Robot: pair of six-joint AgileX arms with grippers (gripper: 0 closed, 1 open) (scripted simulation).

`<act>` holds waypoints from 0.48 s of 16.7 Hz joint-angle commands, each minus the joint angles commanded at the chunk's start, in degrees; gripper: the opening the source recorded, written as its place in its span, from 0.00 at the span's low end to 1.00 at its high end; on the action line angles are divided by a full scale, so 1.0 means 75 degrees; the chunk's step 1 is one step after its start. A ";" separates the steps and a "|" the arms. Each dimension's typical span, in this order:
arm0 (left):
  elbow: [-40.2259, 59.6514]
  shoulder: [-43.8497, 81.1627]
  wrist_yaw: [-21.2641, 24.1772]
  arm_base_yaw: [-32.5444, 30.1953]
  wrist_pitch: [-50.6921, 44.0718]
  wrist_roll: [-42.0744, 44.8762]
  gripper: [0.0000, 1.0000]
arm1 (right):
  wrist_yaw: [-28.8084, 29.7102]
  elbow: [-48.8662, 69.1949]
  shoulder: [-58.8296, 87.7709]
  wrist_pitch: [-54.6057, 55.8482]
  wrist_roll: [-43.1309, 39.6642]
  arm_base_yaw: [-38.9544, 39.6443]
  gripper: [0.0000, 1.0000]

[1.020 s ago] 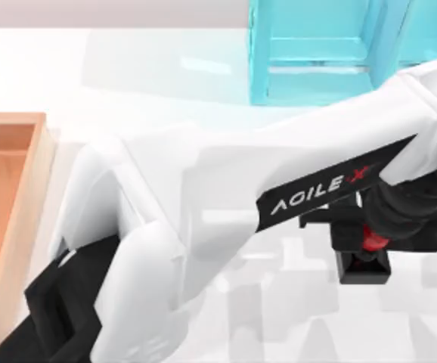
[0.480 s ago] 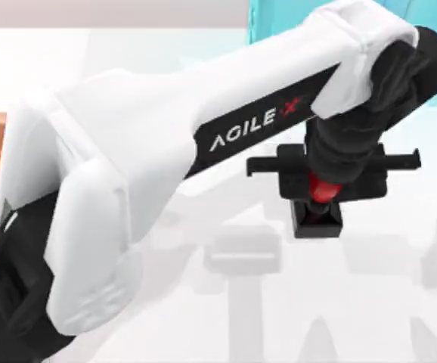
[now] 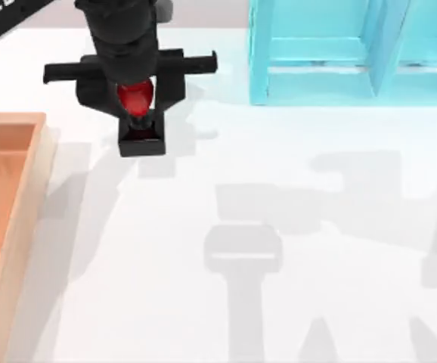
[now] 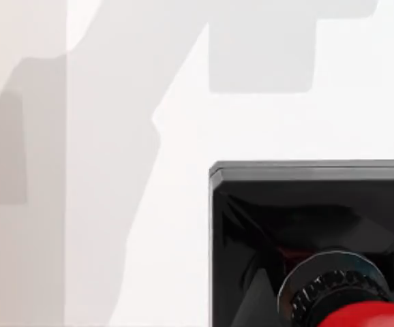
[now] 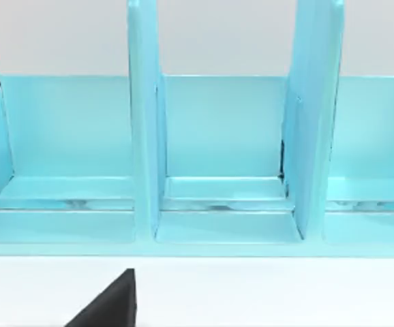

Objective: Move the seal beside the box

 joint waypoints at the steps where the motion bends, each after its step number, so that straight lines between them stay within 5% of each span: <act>1: -0.0377 -0.0364 0.0056 0.0324 0.0061 0.0347 0.00 | 0.0000 0.0000 0.0000 0.0000 0.0000 0.0000 1.00; 8: -0.2607 -0.2398 0.0281 0.1485 0.0377 0.1882 0.00 | 0.0000 0.0000 0.0000 0.0000 0.0000 0.0000 1.00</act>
